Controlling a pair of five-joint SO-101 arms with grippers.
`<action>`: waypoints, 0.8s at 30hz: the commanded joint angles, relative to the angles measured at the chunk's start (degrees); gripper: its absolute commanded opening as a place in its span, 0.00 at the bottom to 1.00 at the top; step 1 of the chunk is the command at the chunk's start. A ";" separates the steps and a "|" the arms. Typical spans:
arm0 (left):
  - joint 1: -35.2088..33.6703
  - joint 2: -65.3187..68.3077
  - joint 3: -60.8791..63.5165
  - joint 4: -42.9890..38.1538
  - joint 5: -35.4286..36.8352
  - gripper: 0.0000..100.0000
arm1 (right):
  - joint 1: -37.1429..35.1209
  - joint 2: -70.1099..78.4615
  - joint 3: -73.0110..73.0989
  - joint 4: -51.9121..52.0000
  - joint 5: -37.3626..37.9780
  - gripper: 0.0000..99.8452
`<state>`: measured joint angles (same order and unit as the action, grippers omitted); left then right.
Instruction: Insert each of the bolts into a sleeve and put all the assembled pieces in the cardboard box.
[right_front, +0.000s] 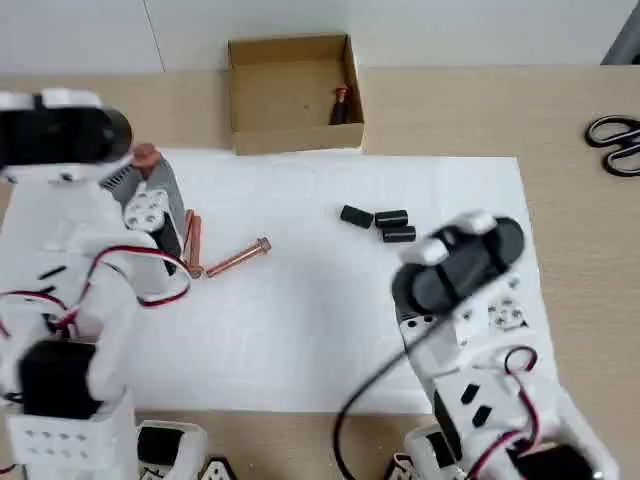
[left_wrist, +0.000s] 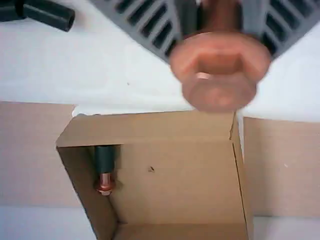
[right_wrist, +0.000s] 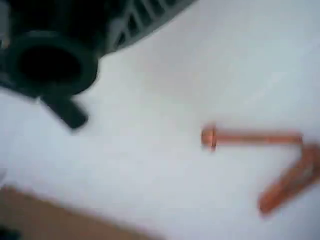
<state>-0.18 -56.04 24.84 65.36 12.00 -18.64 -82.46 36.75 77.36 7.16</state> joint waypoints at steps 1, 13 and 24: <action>0.35 -7.30 9.71 -9.67 -0.97 0.01 | -0.22 -9.36 13.27 -13.14 -2.20 0.01; 8.09 -12.40 21.67 -18.99 3.08 0.01 | -2.51 -16.13 39.82 -32.75 -8.26 0.01; 15.82 7.30 4.18 -20.40 9.67 0.01 | -7.69 -16.04 41.93 -34.15 -8.44 0.01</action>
<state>13.36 -51.74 33.89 47.08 20.79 -25.85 -97.85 78.68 45.45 -0.40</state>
